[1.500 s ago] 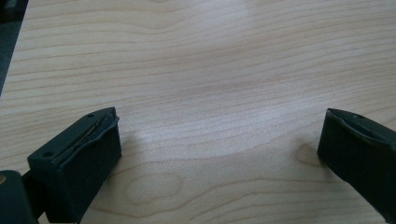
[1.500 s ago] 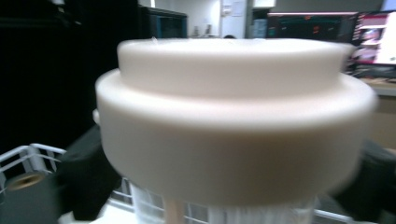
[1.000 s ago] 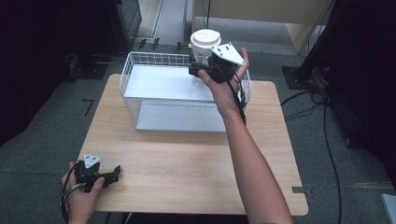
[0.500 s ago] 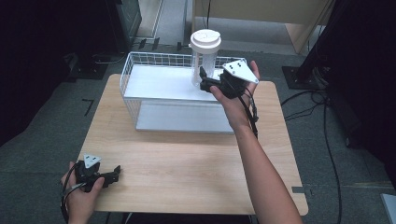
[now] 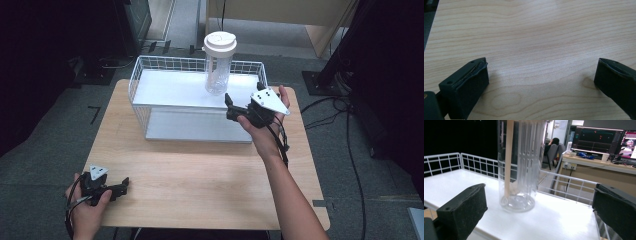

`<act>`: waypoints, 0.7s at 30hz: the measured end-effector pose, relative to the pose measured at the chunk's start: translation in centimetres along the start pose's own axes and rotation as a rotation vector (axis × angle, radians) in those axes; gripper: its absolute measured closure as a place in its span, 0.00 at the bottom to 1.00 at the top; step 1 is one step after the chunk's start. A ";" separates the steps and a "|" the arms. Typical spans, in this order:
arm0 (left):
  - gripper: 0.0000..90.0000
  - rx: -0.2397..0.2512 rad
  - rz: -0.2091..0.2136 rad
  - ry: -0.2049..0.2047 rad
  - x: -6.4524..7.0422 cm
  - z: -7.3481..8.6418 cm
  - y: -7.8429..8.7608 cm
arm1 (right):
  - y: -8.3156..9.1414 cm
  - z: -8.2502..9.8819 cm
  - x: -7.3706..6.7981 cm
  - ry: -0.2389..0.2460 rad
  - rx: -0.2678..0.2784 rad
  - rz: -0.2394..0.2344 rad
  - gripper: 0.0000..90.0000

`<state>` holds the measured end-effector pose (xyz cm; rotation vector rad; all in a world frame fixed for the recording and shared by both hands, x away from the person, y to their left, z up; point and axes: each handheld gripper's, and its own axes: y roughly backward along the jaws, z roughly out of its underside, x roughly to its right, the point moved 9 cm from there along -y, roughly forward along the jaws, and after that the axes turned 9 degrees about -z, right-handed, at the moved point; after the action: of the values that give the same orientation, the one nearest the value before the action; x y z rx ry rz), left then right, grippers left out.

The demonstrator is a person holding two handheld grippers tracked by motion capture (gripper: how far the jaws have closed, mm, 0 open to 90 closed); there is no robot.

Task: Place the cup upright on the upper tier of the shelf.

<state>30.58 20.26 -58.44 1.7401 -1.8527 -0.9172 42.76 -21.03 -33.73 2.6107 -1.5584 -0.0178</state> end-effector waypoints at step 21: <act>0.00 0.000 0.000 0.001 0.0 0.0 0.0 | 5.2 5.1 2.8 -0.040 -0.032 0.038 0.00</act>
<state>30.58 20.25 -58.44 1.7399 -1.8526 -0.9163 39.24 -26.35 -38.20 2.5709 -1.6064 -0.0914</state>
